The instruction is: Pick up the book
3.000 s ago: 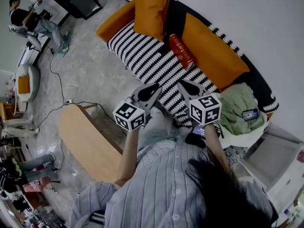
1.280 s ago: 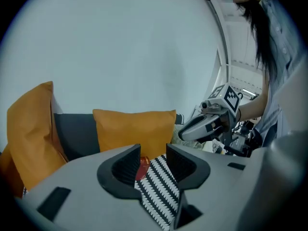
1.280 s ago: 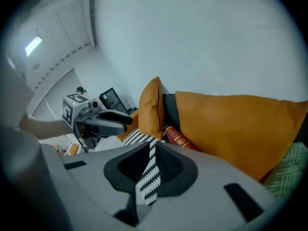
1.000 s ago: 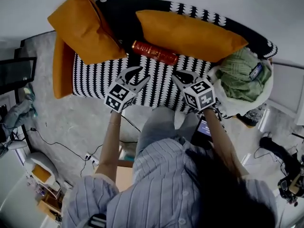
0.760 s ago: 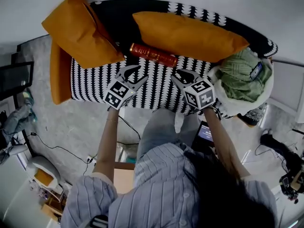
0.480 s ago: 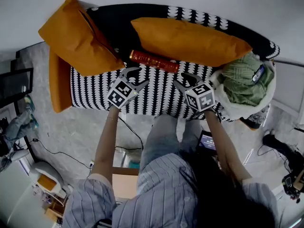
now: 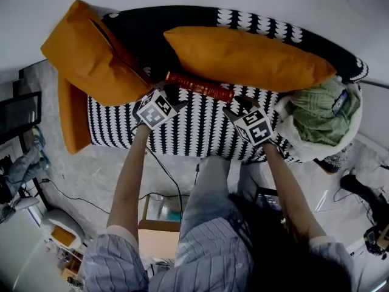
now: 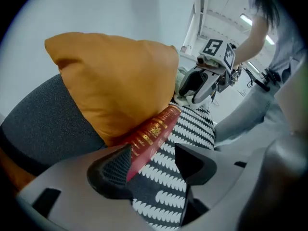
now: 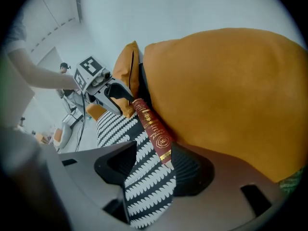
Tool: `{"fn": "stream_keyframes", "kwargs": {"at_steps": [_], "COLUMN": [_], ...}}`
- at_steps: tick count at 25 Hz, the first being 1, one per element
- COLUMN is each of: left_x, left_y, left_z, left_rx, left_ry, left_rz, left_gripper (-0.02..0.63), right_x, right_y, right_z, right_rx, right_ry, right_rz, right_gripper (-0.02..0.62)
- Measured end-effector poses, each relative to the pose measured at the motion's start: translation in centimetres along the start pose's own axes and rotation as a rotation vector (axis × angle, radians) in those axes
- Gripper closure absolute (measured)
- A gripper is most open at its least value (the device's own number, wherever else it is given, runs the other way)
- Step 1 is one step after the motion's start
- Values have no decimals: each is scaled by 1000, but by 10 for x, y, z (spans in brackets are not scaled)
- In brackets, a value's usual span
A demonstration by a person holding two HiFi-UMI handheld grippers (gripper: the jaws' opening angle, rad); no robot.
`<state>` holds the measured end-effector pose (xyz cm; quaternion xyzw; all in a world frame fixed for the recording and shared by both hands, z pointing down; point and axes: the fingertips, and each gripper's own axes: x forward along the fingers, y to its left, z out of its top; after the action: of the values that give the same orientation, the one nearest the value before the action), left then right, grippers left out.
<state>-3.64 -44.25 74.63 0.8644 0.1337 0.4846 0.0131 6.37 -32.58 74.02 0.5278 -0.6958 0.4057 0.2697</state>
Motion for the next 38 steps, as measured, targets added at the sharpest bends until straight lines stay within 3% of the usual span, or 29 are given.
{"fn": "stream_keyframes", "kwargs": {"at_steps": [7, 15, 20, 24, 31, 38], "left_x": [23, 34, 32, 39, 62, 72], "left_y": [27, 43, 44, 49, 48, 56], "left_z": [-15, -18, -11, -22, -34, -39], "left_rx": [137, 308, 383, 467, 454, 451], "left_ry": [107, 224, 246, 342, 390, 374], "left_rz": [14, -15, -31, -39, -101, -23], "left_gripper": [285, 273, 270, 270, 270, 273], "right_x": [34, 53, 53, 55, 69, 78], "right_y": [-8, -19, -21, -26, -26, -25], "right_z": [-3, -5, -5, -4, -16, -18], "right_rx": [-157, -198, -255, -257, -275, -276], "right_ry": [67, 91, 89, 84, 145, 169], "right_rz": [-56, -83, -102, -136, -73, -40], "right_gripper": [357, 327, 327, 327, 325, 325]}}
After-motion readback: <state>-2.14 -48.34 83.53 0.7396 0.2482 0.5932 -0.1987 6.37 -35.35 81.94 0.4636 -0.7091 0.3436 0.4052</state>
